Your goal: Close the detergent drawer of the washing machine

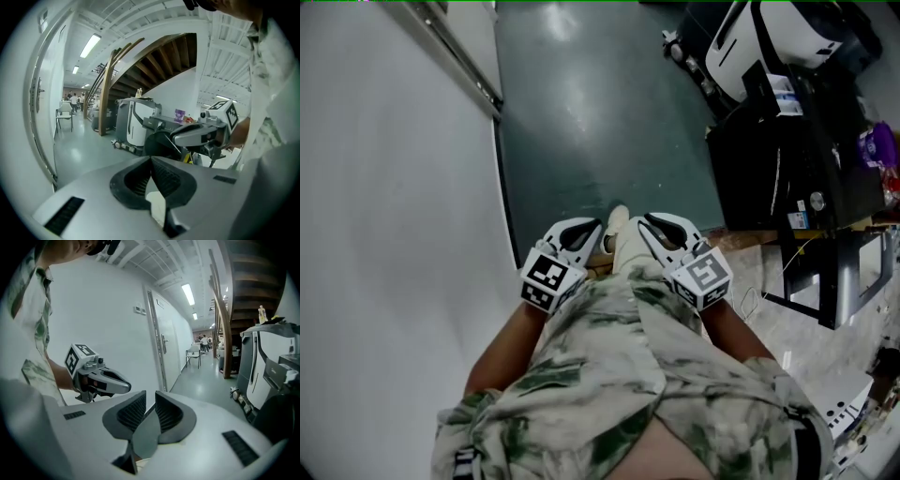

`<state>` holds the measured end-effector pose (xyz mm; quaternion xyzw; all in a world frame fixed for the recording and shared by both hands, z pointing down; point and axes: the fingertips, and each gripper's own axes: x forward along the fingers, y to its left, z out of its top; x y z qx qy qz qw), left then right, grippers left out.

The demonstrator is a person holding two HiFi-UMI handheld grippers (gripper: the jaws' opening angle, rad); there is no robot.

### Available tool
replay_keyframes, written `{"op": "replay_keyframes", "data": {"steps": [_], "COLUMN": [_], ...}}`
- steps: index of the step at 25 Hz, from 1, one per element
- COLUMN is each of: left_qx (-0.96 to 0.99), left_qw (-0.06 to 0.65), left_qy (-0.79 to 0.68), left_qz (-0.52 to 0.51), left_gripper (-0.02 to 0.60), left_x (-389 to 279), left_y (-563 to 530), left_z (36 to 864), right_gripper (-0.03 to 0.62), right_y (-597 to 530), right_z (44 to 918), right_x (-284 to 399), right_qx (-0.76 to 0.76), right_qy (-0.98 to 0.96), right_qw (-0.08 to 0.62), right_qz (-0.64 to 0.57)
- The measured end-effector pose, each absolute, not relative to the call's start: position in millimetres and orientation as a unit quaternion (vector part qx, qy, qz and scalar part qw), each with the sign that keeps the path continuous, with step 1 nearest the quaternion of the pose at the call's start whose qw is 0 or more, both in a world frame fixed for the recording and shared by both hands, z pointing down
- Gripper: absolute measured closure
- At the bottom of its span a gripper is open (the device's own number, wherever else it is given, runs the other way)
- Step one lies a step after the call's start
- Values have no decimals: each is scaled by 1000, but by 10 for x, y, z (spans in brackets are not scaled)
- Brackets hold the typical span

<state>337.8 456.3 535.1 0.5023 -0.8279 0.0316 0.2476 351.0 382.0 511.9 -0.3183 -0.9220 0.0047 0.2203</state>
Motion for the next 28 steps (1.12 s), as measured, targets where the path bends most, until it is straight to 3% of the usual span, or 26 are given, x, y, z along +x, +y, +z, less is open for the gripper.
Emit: {"op": "replay_keyframes", "data": {"steps": [7,15,28], "left_qx": [513,547,639], "left_qw": [254,252,260], "left_qy": [-818,-795,-718], "left_qz": [50,65,89], "left_gripper": [557,558,558], "left_x": [2120,874,42], "left_y": [4113,3260,2195], "left_z": [5249,4524,3982], "right_gripper": [516,517,505], "right_y": [3429,2752,1591], "right_z": [5111,4588,4198], "right_x": [2271,1050,367], "right_qx": [-318,-301,-145], "right_qy": [-920,-925,-962], "right_qw": [229,230,224], "right_qz": [11,29,60]}}
